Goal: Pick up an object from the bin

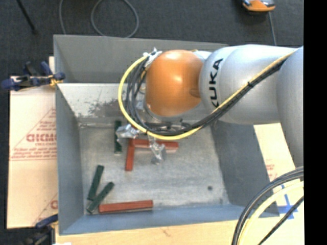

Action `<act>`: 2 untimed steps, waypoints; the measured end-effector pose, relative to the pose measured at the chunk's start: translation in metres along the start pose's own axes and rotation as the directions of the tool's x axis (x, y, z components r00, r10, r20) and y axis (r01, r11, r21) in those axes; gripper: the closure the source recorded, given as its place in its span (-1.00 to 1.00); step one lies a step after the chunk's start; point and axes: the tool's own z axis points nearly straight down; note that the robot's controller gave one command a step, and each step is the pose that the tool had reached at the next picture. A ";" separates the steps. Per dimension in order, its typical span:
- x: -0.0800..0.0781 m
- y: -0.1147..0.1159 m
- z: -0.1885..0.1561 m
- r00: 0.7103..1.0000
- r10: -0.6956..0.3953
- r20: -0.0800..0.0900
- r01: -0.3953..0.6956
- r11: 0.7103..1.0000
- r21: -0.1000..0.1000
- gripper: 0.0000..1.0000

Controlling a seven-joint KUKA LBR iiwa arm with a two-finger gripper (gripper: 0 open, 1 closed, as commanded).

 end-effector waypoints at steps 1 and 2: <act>-0.038 -0.010 -0.003 0.964 -0.264 0.001 0.264 0.964 -0.005 -1.00; -0.018 -0.065 0.064 0.788 -0.616 0.003 0.616 0.788 0.000 -1.00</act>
Offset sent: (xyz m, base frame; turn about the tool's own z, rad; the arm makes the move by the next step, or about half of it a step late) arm 0.0286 0.0238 0.0019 -0.2698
